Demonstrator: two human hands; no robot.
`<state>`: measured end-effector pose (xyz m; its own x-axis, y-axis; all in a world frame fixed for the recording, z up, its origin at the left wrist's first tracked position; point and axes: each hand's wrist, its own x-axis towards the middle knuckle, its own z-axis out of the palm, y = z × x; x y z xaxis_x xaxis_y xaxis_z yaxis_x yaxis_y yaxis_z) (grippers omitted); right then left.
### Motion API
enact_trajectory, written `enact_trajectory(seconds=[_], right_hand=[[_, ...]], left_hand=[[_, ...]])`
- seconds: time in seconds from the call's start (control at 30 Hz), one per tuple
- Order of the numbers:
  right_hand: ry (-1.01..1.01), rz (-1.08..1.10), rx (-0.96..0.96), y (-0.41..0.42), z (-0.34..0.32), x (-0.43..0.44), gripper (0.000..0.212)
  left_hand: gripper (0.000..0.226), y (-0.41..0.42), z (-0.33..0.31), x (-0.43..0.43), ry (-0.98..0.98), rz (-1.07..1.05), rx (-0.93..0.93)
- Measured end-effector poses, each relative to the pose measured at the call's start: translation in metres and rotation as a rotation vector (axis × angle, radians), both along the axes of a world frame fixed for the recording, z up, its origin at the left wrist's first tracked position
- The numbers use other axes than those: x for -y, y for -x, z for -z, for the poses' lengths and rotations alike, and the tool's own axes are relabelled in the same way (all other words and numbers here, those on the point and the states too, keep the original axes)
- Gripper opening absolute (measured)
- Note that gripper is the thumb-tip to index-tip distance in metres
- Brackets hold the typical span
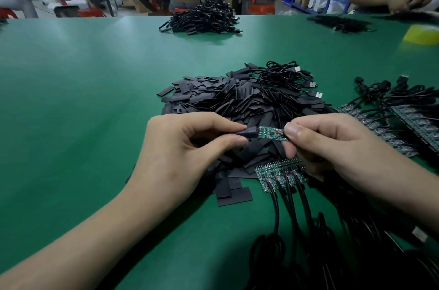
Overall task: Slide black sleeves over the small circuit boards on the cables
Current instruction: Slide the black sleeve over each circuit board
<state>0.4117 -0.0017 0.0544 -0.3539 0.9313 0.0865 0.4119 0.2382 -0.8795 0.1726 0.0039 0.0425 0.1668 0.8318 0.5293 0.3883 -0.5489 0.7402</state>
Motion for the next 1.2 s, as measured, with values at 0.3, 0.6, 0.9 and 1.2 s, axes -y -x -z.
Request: enact_trajectory(seconds=[0.3, 0.6, 0.9, 1.2], right_hand=[[0.007, -0.019, 0.091, 0.000, -0.002, 0.002, 0.048], [0.027, -0.033, 0.105, 0.002, -0.004, 0.004, 0.043], [-0.060, -0.052, 0.152, 0.009, -0.003, 0.008, 0.039], [-0.508, 0.059, 0.089, 0.010, -0.004, 0.015, 0.003]], left_hand=[[0.019, 0.003, -0.001, 0.000, -0.091, 0.001, -0.159], [0.025, 0.002, -0.003, 0.001, -0.147, 0.064, -0.282], [0.020, -0.005, 0.001, 0.004, -0.218, 0.122, -0.321], [0.019, -0.004, 0.000, 0.003, -0.139, 0.067, -0.113]])
